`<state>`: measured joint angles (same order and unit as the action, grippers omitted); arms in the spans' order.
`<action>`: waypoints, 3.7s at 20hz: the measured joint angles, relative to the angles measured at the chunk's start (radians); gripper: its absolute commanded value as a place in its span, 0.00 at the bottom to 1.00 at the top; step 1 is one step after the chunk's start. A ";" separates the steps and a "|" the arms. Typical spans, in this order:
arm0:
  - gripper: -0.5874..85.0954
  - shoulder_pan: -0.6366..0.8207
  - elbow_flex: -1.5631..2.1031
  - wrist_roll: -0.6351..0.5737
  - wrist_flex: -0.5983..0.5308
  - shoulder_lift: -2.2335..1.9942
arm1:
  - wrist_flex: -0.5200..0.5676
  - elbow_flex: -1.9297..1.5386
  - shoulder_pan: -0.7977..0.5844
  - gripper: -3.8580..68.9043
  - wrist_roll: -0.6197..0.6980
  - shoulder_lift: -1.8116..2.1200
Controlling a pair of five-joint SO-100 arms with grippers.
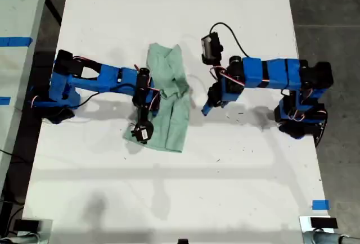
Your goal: Fold tshirt
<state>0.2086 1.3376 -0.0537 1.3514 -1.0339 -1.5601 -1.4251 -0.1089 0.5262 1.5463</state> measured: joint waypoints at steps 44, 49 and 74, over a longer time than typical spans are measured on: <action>0.27 -0.259 1.129 0.270 -0.434 -0.956 | 0.244 0.515 0.235 0.50 -0.413 -0.667; 0.23 -0.255 1.012 0.158 -0.495 -0.695 | 0.245 0.607 0.230 0.46 -0.393 -0.755; 0.01 -0.400 0.353 0.169 -0.276 -0.485 | 0.206 0.632 0.279 0.03 -0.166 -0.623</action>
<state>-0.1917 1.6904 0.1150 1.0753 -1.5186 -1.3545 -0.7931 0.1703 0.3605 0.9235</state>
